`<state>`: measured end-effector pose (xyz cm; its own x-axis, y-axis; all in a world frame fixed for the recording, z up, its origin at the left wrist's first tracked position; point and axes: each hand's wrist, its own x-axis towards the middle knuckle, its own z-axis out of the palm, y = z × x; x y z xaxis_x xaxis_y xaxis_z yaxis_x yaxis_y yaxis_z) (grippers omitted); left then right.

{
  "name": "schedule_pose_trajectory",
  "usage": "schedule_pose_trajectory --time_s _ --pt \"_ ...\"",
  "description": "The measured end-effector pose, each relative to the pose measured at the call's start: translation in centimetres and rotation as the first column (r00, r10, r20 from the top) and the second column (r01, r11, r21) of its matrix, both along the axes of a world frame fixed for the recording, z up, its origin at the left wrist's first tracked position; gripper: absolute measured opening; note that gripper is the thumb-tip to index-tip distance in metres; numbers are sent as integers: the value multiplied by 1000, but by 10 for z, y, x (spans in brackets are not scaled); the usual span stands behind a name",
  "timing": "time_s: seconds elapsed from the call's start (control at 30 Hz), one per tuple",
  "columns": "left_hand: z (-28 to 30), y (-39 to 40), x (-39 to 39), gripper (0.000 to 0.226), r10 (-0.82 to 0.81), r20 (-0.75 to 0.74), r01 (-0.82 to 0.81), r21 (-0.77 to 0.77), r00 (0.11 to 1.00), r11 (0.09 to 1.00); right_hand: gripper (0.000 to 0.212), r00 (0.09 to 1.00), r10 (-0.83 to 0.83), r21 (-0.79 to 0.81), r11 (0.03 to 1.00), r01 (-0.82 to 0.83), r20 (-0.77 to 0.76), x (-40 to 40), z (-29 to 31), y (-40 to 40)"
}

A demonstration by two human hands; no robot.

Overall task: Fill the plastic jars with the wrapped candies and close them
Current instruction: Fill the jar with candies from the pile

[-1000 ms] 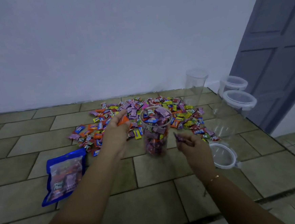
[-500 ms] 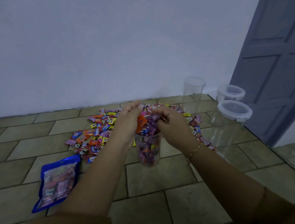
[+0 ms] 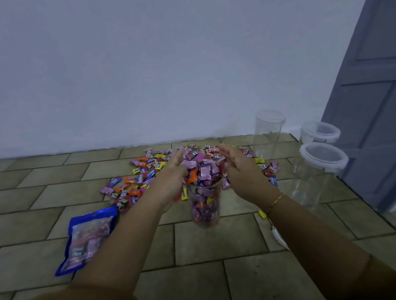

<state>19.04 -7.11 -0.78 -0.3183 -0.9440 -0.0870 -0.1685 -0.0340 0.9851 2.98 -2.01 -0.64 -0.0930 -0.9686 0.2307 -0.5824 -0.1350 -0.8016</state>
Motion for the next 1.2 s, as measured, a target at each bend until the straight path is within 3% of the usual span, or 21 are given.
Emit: schedule_pose_trajectory --time_s 0.2,0.3,0.37,0.47,0.6,0.77,1.03,1.1,1.2 --pt "-9 2 -4 41 95 -159 -87 54 983 995 42 992 28 77 996 -38 121 3 -3 -2" --pt "-2 5 -5 26 -12 2 12 -29 1000 999 45 966 90 103 988 -118 242 5 -2 1" --pt "-3 4 -6 21 -65 230 105 -168 971 980 44 982 129 99 985 -143 136 5 -2 2" --pt "-12 -1 -7 54 -13 512 202 -315 859 927 45 977 184 94 980 -174 -112 5 -4 2" --pt "-19 -9 -5 66 87 733 288 -370 675 883 48 924 175 141 981 -133 -341 4 -7 -1" --pt "-10 -5 -8 49 126 829 308 -337 545 890 49 793 153 186 981 -51 -590 8 -9 -6" --pt "-4 -10 -10 45 34 890 301 -190 455 935 46 732 190 287 958 7 -654 12 -3 -12" --pt "3 -10 -12 46 11 857 238 -155 515 959 46 728 211 319 948 10 -652 12 -1 -15" --pt "5 -6 -12 43 -10 678 148 -146 735 978 44 817 163 268 963 -11 -553 12 -4 -17"
